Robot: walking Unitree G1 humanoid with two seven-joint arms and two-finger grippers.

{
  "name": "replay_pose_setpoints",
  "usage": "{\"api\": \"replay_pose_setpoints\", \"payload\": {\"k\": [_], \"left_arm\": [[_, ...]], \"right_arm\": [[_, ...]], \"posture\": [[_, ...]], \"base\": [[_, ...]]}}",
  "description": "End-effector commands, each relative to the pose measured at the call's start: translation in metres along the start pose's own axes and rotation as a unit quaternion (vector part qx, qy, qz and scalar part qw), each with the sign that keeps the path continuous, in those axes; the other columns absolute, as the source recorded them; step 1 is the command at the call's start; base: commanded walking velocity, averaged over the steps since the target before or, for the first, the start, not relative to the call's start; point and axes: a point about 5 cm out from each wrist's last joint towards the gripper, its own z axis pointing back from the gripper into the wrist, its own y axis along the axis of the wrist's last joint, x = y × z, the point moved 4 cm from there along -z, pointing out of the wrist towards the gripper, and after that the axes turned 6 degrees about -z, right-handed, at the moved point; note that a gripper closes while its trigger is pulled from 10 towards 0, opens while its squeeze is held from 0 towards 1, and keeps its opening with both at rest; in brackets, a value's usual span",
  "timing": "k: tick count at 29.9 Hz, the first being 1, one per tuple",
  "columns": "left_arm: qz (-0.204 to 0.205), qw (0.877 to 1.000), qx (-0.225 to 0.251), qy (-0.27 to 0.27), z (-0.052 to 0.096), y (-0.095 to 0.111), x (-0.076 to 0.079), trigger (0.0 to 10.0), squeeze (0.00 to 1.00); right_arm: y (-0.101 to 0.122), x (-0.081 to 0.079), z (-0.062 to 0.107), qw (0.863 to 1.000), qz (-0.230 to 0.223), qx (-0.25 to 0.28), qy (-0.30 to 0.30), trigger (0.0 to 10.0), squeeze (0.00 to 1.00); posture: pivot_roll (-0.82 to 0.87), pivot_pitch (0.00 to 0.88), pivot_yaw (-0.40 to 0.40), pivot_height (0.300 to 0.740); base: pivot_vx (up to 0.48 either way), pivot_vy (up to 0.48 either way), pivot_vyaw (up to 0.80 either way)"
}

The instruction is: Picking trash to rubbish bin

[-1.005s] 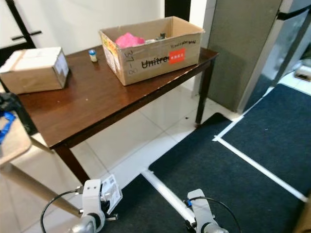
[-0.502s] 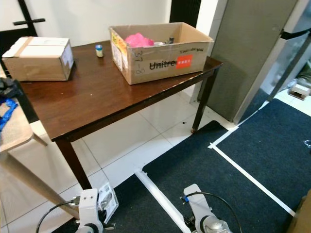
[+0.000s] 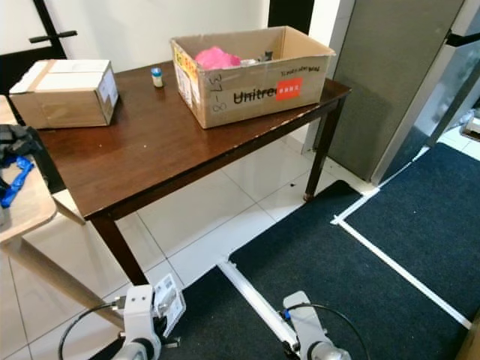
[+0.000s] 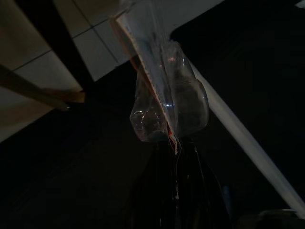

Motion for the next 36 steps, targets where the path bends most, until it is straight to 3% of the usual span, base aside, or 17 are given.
{"api": "replay_pose_setpoints", "payload": {"k": [1,11,36], "left_arm": [[-0.008,1.0,-0.012,0.005,0.004,-0.007,-0.008,10.0,0.0],[-0.007,1.0,-0.013,0.009,0.006,-0.011,-0.007,10.0,0.0],[0.006,1.0,-0.017,0.02,-0.002,-0.001,-0.004,10.0,0.0]], "right_arm": [[-0.005,-0.001,0.0,1.0,-0.01,-0.007,-0.001,10.0,0.0],[0.006,-0.005,-0.003,1.0,-0.003,0.002,0.007,10.0,0.0],[0.0,0.001,0.0,1.0,-0.004,0.002,-0.001,10.0,0.0]], "posture": [[0.04,0.105,-0.048,0.74],[0.04,0.108,-0.061,0.74],[0.0,0.118,-0.049,0.74]], "base": [[0.0,0.0,0.0],[0.0,0.0,0.0],[0.0,-0.31,0.0]]}}
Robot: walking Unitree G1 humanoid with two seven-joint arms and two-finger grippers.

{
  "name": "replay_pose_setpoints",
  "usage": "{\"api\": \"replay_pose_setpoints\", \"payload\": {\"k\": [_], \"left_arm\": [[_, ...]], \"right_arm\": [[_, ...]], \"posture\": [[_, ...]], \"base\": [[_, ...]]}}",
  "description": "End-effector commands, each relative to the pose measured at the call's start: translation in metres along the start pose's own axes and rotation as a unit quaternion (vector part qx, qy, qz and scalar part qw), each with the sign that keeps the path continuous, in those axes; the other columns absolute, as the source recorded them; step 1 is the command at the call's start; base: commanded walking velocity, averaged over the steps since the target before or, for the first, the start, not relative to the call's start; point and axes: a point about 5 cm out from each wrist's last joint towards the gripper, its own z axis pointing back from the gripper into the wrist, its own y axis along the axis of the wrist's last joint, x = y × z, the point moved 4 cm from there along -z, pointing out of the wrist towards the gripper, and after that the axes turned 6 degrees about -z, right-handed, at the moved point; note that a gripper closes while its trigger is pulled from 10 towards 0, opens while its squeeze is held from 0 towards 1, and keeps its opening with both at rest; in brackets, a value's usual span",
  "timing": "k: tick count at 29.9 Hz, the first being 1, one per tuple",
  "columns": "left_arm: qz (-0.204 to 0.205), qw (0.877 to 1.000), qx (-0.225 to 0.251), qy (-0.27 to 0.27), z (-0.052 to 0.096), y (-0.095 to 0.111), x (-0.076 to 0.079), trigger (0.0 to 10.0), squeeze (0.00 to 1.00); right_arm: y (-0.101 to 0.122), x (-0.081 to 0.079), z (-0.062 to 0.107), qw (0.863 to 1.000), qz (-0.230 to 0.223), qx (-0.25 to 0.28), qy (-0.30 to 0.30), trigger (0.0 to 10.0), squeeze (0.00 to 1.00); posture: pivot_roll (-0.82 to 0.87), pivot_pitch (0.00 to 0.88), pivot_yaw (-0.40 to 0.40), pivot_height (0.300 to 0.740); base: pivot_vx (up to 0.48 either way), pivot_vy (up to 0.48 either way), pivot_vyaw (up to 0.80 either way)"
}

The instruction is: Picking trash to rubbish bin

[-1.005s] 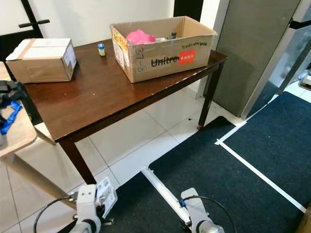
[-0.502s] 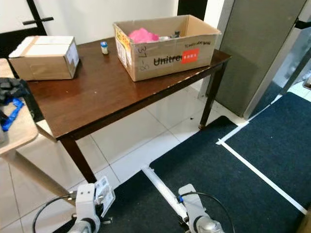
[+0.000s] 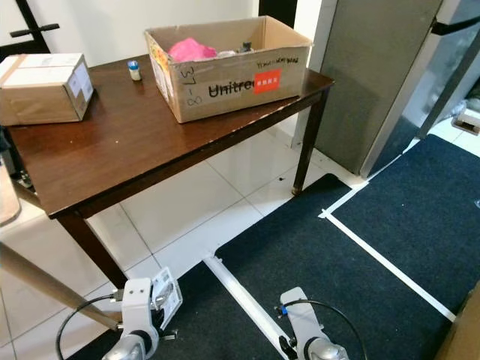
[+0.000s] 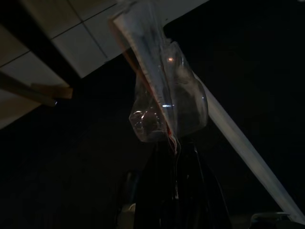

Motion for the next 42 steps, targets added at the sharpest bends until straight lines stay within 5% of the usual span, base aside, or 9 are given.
{"api": "replay_pose_setpoints", "payload": {"k": [1,21,42], "left_arm": [[0.006,1.0,-0.016,0.003,0.0022,-0.009,0.0003,10.0,0.0],[0.004,1.0,-0.017,0.001,0.0015,-0.0077,0.0002,10.0,0.0],[0.002,1.0,-0.018,-0.003,0.0014,-0.0078,0.0006,10.0,0.0]], "right_arm": [[-0.0066,0.0002,0.0012,1.0,-0.006,-0.007,-0.001,10.0,0.0],[-0.0046,0.0007,0.001,1.0,-0.004,-0.005,0.001,10.0,0.0],[-0.0058,0.0009,0.0015,1.0,-0.003,-0.005,0.001,10.0,0.0]], "posture": [[0.0,0.118,-0.049,0.74],[0.0,0.12,-0.05,0.74],[-0.01,0.109,-0.045,0.74]], "base": [[0.0,-0.259,0.0],[0.0,-0.038,0.0],[0.0,-0.309,0.0]]}}
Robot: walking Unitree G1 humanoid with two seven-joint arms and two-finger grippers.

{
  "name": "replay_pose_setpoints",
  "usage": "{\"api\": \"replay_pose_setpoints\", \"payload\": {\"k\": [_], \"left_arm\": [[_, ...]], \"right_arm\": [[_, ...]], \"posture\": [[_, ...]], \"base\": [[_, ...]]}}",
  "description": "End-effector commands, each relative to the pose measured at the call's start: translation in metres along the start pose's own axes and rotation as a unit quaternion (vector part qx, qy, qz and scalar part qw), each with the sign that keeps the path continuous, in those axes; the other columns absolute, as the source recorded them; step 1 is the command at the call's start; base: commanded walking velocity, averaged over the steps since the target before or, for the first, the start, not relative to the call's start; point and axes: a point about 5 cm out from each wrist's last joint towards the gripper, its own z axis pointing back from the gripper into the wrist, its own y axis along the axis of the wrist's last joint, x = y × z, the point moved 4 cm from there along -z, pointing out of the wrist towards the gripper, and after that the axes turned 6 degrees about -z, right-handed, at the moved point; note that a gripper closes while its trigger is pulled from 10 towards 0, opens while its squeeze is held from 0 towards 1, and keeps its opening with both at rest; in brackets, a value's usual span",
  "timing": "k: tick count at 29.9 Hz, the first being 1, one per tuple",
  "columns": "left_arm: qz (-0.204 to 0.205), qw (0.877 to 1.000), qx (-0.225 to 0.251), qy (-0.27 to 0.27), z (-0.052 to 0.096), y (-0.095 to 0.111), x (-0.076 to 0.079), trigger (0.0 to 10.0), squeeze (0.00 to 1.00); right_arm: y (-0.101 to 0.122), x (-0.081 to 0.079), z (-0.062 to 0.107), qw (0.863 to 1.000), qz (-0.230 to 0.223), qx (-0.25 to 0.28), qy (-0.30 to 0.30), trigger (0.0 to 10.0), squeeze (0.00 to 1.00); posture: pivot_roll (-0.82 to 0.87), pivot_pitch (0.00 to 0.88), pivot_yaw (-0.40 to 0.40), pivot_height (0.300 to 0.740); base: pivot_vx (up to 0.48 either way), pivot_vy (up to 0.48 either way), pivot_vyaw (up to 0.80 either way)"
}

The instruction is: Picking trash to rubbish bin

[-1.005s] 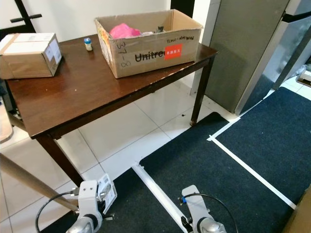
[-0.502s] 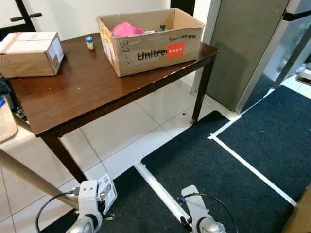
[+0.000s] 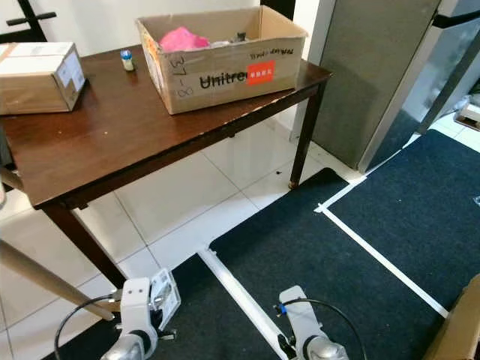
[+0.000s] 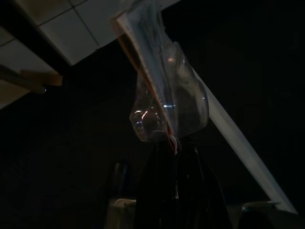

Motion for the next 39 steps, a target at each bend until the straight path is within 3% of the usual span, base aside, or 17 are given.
{"api": "replay_pose_setpoints", "payload": {"k": [1,8,13,21,29,39], "left_arm": [[0.002,1.0,-0.013,0.0,0.002,-0.008,0.0,10.0,0.0],[0.007,1.0,-0.015,0.002,0.002,-0.008,-0.002,10.0,0.0],[0.035,0.999,-0.025,0.007,0.001,-0.01,-0.003,10.0,0.0],[0.044,0.999,-0.026,0.015,0.002,-0.011,-0.008,10.0,0.0],[0.016,1.0,-0.017,0.016,0.002,-0.006,-0.01,10.0,0.0],[-0.005,1.0,0.004,-0.012,0.0,0.002,0.001,10.0,0.0]], "right_arm": [[-0.007,0.002,0.002,1.0,-0.004,-0.009,-0.003,10.0,0.0],[-0.008,0.002,0.002,1.0,-0.003,-0.008,-0.003,10.0,0.0],[-0.007,0.002,0.002,1.0,-0.003,-0.007,-0.003,10.0,0.0],[-0.007,0.002,0.002,1.0,-0.004,-0.006,-0.003,10.0,0.0],[-0.008,0.002,0.002,1.0,-0.007,-0.006,-0.004,10.0,0.0],[-0.011,0.004,0.003,1.0,-0.019,-0.01,-0.011,10.0,0.0]], "posture": [[-0.01,0.109,-0.045,0.74],[-0.01,0.102,-0.044,0.74],[-0.02,0.1,-0.045,0.74],[-0.02,0.103,-0.04,0.74],[-0.02,0.106,-0.037,0.74],[-0.02,0.116,-0.027,0.74]], "base": [[0.0,-0.337,0.0],[0.0,-0.329,0.0],[0.0,0.0,0.0],[0.0,0.48,0.0],[0.0,0.0,0.0],[0.0,0.0,0.0]]}}
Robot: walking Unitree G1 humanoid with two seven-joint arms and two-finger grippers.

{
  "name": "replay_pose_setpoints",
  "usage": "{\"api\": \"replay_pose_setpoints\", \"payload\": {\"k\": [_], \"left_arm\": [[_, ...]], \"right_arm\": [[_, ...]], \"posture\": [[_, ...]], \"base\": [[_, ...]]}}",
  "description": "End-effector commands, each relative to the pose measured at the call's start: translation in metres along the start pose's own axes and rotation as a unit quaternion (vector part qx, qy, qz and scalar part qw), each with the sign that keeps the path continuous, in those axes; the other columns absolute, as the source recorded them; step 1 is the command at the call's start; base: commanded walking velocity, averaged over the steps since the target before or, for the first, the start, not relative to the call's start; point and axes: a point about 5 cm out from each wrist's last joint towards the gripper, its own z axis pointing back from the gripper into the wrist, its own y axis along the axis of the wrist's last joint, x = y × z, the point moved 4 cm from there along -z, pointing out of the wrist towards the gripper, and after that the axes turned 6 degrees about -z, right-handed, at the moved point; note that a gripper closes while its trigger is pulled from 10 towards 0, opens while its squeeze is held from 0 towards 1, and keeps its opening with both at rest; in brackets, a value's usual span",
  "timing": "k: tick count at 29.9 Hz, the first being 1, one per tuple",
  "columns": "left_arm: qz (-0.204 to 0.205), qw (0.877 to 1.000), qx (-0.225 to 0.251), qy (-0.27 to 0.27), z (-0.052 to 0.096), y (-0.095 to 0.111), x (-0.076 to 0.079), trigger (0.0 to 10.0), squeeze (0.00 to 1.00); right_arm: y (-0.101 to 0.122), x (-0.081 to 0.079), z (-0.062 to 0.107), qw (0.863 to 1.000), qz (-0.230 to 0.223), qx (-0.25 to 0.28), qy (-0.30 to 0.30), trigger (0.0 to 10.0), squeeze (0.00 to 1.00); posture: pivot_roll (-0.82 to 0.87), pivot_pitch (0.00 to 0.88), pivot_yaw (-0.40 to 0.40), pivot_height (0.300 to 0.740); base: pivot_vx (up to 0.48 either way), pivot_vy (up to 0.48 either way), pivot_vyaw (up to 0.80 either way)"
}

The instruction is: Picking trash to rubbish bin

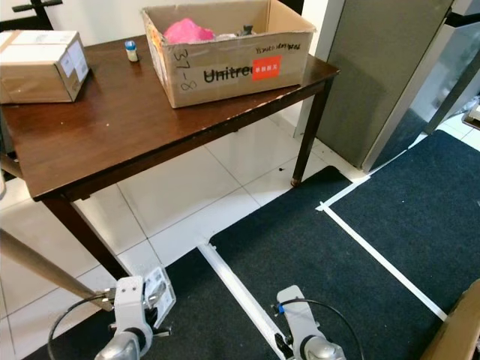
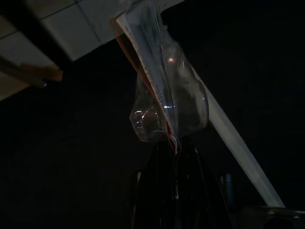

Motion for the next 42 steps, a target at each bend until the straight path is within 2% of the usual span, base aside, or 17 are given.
{"api": "replay_pose_setpoints", "payload": {"k": [1,5,10,15,25,30,42], "left_arm": [[-0.012,1.0,-0.007,-0.011,0.0017,-0.0062,0.0056,10.0,0.0],[-0.022,1.0,0.005,-0.02,0.0024,-0.0046,0.0085,10.0,0.0],[-0.029,0.999,-0.003,-0.019,0.0023,-0.0064,0.0076,10.0,0.0],[-0.012,1.0,0.004,-0.021,0.0025,-0.0049,0.0083,10.0,0.0],[-0.022,0.999,0.008,-0.023,0.003,-0.0048,0.0092,10.0,0.0],[-0.023,0.999,0.006,-0.025,0.0028,-0.0053,0.0095,10.0,0.0],[-0.009,1.0,-0.01,-0.027,0.0019,-0.0082,0.0096,10.0,0.0]], "right_arm": [[-0.0127,0.0024,0.0027,1.0,-0.013,-0.018,-0.006,10.0,0.0],[-0.0142,0.003,0.0028,1.0,-0.019,-0.019,-0.012,10.0,0.0],[-0.0139,0.0027,0.0026,1.0,-0.021,-0.019,-0.014,10.0,0.0],[-0.0129,0.0025,0.0022,0.999,-0.023,-0.018,-0.016,10.0,0.0],[-0.0135,0.0062,0.003,1.0,-0.008,-0.021,-0.021,10.0,0.0],[-0.0137,0.0057,0.0027,0.999,-0.025,-0.02,-0.025,10.0,0.0],[-0.0126,0.0051,0.0023,0.999,-0.023,-0.02,-0.022,10.0,0.0]], "posture": [[-0.02,0.116,-0.027,0.74],[-0.02,0.114,-0.026,0.74],[-0.02,0.114,-0.026,0.74],[-0.02,0.111,-0.024,0.74],[-0.02,0.109,-0.023,0.74],[-0.02,0.107,-0.02,0.74],[-0.02,0.104,-0.017,0.74]], "base": [[0.0,0.0,0.0],[0.0,0.0,0.0],[0.0,0.0,0.0],[0.0,0.0,0.0],[0.0,0.0,0.0],[0.0,0.0,0.0],[0.0,0.0,0.0]]}}
